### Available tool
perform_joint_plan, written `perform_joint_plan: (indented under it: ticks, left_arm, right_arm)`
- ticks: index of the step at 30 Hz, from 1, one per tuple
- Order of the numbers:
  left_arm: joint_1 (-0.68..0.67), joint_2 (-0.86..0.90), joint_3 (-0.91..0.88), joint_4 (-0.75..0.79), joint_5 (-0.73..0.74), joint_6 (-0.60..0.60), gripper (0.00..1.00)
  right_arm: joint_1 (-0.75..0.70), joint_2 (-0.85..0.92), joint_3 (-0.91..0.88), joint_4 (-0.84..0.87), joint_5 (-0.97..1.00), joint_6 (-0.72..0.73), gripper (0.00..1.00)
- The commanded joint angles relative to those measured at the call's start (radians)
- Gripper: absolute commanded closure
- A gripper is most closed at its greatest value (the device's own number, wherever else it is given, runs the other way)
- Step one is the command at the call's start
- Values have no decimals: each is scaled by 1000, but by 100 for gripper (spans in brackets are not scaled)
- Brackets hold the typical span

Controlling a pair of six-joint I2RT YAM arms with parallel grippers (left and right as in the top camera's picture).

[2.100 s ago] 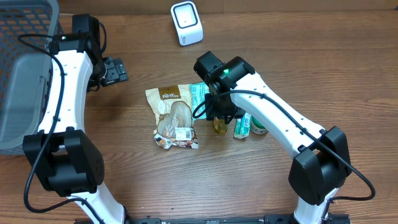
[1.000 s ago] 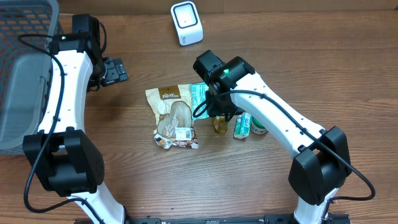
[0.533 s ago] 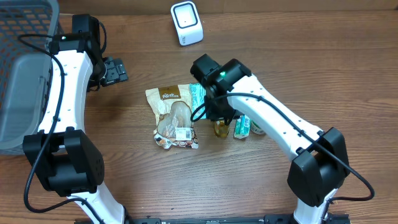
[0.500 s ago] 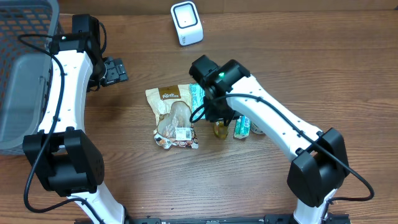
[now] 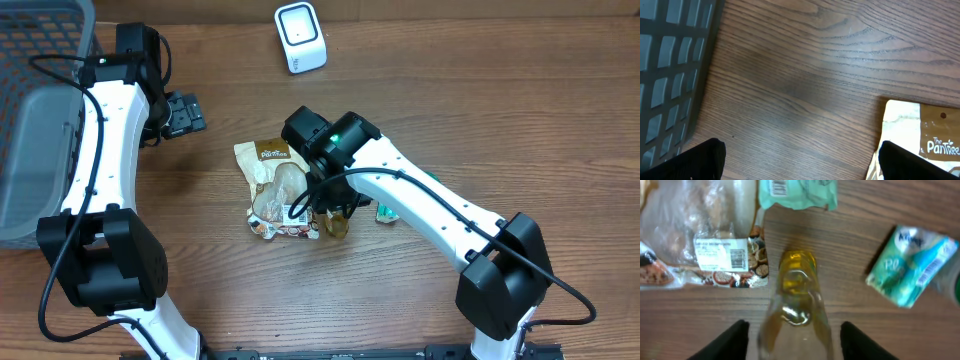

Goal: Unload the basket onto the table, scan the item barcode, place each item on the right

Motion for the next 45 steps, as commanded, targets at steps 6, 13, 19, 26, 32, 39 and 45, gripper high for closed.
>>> perform_joint_plan:
  ticks: [6,13,19,26,32,39,45]
  left_arm:
    - [-3,-16,16,1,-13,4,1]
    - [-3,-16,16,1,-13,4,0]
    - [-3,-16,16,1,-13,3,0]
    - [-3,-16,16,1,-13,4,0]
    - [-4,-16,16,1,-13,4,0]
    - [-4,-16,16,1,-13,4,0]
    - [-6,-16,16,1,-13,4,0]
  right_arm:
    - [-19,-26,98,-26,-13,-37,30]
    - [-96,-42,260,-33,-20,-71,21]
    - [-242,-23,258,53,-195,-190,46]
    - [-380,88,254,109,-549,-373,92]
    - [-375,204,225,188,-612,-409,96]
    - [-356,324,225,264,-615,-404,96]
    - [-355,394,225,297,-572,-402,96]
